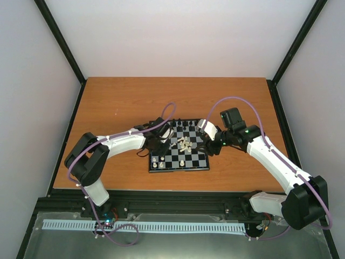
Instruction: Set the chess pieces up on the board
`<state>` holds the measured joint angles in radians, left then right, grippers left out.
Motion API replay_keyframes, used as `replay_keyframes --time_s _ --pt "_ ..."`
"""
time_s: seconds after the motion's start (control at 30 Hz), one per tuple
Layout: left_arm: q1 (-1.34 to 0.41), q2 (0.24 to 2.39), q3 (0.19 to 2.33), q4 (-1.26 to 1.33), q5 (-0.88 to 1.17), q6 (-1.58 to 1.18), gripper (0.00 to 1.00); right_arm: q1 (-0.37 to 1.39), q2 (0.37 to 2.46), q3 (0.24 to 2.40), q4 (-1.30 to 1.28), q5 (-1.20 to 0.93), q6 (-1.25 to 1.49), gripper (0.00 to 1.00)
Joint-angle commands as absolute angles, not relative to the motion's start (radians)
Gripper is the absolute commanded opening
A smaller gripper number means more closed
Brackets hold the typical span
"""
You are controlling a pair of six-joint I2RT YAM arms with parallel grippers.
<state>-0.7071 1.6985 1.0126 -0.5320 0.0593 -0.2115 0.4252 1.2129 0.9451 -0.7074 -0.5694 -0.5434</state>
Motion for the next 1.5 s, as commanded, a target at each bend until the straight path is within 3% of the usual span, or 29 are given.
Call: replay_keyframes --time_s 0.0,0.6,1.1,1.47 --pt "-0.719 1.702 1.011 -0.582 0.047 -0.228 0.27 0.417 1.212 0.949 -0.712 -0.584 -0.558 0.62" --pt "-0.759 1.706 1.014 -0.627 -0.016 -0.250 0.27 0.417 1.210 0.950 -0.712 -0.585 -0.558 0.62" --pt "-0.788 1.722 1.020 -0.614 -0.048 -0.261 0.15 0.417 1.216 0.956 -0.700 -0.590 -0.531 0.62" --pt "-0.788 1.479 1.049 -0.426 0.053 -0.188 0.15 0.414 1.336 1.134 -0.737 -0.637 -0.377 0.61"
